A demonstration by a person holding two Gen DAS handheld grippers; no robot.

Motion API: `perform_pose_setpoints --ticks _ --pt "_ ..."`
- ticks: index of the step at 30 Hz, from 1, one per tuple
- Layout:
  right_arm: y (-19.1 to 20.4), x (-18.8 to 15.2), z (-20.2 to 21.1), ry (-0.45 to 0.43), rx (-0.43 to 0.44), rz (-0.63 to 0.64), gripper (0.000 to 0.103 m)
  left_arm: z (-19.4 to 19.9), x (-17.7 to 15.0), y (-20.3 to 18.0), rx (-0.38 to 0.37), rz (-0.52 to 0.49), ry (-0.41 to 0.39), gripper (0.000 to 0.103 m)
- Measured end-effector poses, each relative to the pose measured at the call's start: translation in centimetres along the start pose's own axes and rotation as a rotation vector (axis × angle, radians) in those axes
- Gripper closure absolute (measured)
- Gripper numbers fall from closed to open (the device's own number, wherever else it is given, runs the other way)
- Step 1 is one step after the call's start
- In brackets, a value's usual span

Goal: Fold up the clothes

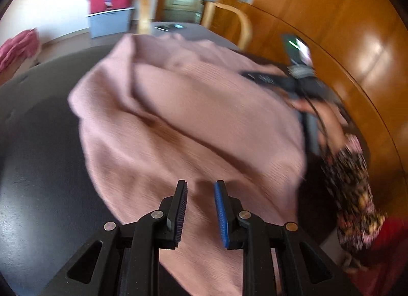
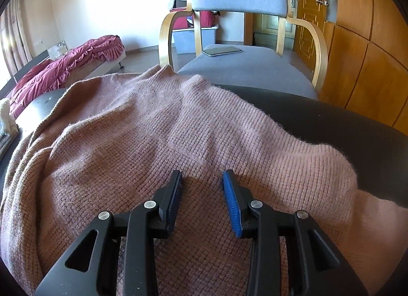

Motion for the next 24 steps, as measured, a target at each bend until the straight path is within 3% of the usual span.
perform_pose_setpoints --ticks 5,8,10,11,16,21,24 --pt "0.0 0.0 -0.1 -0.002 0.000 -0.001 0.064 -0.6 -1.0 -3.4 -0.045 -0.062 0.064 0.082" --pt "0.0 0.0 -0.1 -0.003 0.000 -0.002 0.063 -0.5 -1.1 -4.1 -0.128 -0.029 0.077 0.081" --pt "0.0 0.0 -0.1 -0.004 0.000 -0.002 0.063 -0.9 -0.9 -4.7 -0.207 0.006 0.088 0.074" --pt "0.0 0.0 -0.1 -0.004 0.001 -0.001 0.063 -1.0 -1.0 -4.8 -0.201 0.013 0.093 0.071" --pt "-0.2 0.1 -0.2 -0.005 0.007 -0.004 0.063 -2.7 -1.6 -5.8 -0.027 -0.076 0.123 0.067" --pt "-0.3 0.1 -0.2 -0.006 0.010 -0.005 0.062 -4.4 -2.6 -7.6 0.192 -0.267 0.128 0.061" --pt "-0.3 0.1 -0.2 -0.006 0.011 -0.005 0.062 -4.5 -2.6 -7.8 0.191 -0.277 0.077 0.065"
Point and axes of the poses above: each gripper's, at about its wrist camera, not at the fingertips, and z roughly against the way its jaws point, y to its left, x to its top, the point moved 5 cm from there along -z, roughly the way its jaws point, and after that the axes turned 5 degrees about -x, right-handed, at the moved point
